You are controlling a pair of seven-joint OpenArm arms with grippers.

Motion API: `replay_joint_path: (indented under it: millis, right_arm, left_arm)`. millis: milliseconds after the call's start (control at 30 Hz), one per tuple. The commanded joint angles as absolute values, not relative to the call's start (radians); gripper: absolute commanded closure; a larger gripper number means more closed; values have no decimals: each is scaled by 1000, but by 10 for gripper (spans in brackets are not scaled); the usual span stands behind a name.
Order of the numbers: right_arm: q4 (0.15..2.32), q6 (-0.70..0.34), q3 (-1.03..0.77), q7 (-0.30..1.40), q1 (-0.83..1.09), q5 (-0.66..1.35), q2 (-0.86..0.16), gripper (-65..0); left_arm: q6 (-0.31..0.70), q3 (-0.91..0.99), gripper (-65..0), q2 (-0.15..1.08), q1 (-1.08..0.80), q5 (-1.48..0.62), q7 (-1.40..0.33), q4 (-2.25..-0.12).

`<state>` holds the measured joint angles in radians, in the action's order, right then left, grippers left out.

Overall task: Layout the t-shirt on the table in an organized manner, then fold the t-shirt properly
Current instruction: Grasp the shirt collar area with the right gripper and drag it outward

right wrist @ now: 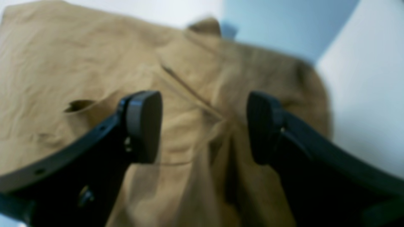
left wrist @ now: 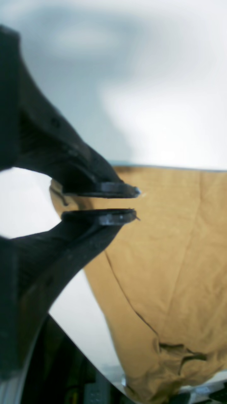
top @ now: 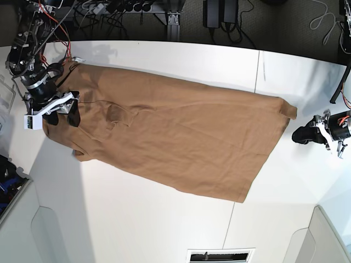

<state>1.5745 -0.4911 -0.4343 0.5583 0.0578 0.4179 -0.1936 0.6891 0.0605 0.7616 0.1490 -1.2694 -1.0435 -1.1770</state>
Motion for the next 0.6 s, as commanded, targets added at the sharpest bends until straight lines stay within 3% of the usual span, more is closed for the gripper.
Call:
replay_joint_path:
  millis: [0, 467, 533, 567]
  right_arm:
    - [1573, -508, -439, 530, 25, 435, -196, -413]
    - [1541, -532, -430, 572, -8, 434, -146, -410]
    - [1541, -532, -429, 573, -8, 434, -146, -380]
    - [1540, -532, -429, 574, -8, 433, -146, -334]
  left_arm:
    - [698, 72, -96, 783, 159, -1289, -1024, -1189]
    - [698, 72, -96, 773, 132, -1254, -991, -1189]
    - [698, 72, -96, 773, 133, -1256, -991, -1189]
    - [698, 72, -96, 773, 133, -1258, -991, -1189]
